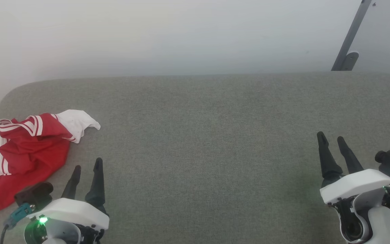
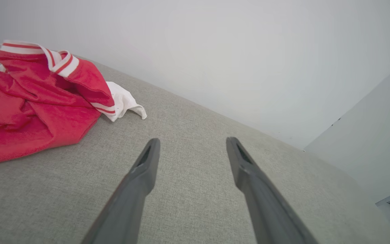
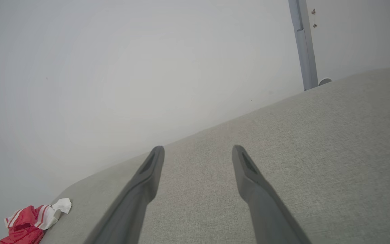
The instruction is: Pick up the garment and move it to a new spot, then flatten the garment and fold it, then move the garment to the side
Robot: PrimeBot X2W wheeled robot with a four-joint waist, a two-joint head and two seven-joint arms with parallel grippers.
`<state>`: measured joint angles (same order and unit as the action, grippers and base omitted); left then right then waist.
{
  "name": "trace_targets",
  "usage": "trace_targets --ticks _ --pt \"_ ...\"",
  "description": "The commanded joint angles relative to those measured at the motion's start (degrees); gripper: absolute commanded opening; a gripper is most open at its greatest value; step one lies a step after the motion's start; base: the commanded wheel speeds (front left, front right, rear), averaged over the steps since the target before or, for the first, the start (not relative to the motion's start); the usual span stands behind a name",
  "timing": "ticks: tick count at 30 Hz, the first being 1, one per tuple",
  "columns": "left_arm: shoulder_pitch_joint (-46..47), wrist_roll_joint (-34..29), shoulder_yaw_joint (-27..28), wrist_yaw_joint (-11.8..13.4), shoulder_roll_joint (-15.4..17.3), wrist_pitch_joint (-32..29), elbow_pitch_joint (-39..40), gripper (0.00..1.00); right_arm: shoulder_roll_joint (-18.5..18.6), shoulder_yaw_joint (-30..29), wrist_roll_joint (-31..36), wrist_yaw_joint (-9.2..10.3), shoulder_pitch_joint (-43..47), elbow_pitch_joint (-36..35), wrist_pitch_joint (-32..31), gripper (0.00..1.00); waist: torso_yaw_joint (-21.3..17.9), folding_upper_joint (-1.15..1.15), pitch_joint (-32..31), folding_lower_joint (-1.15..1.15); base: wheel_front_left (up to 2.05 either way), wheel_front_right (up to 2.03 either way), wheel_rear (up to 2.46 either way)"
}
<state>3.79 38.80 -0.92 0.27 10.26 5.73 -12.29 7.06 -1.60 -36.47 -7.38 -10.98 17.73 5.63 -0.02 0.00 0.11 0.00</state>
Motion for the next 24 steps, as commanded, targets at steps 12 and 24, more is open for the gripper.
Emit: trace_targets --ticks 12,24 --pt "0.08 -8.37 -1.14 1.66 1.32 2.49 1.52 1.00 0.60 0.10 9.90 -0.15 -2.34 0.04 2.61 1.00 -0.15 0.00 -0.14 0.00 0.00 0.00 0.00" --pt "-0.77 -14.34 -0.66 2.16 1.30 4.23 1.88 1.00 0.65 -0.76 17.77 -0.15 -3.03 0.96 4.33 1.00 -0.40 0.00 -0.14 0.00 0.00 0.00 0.00"
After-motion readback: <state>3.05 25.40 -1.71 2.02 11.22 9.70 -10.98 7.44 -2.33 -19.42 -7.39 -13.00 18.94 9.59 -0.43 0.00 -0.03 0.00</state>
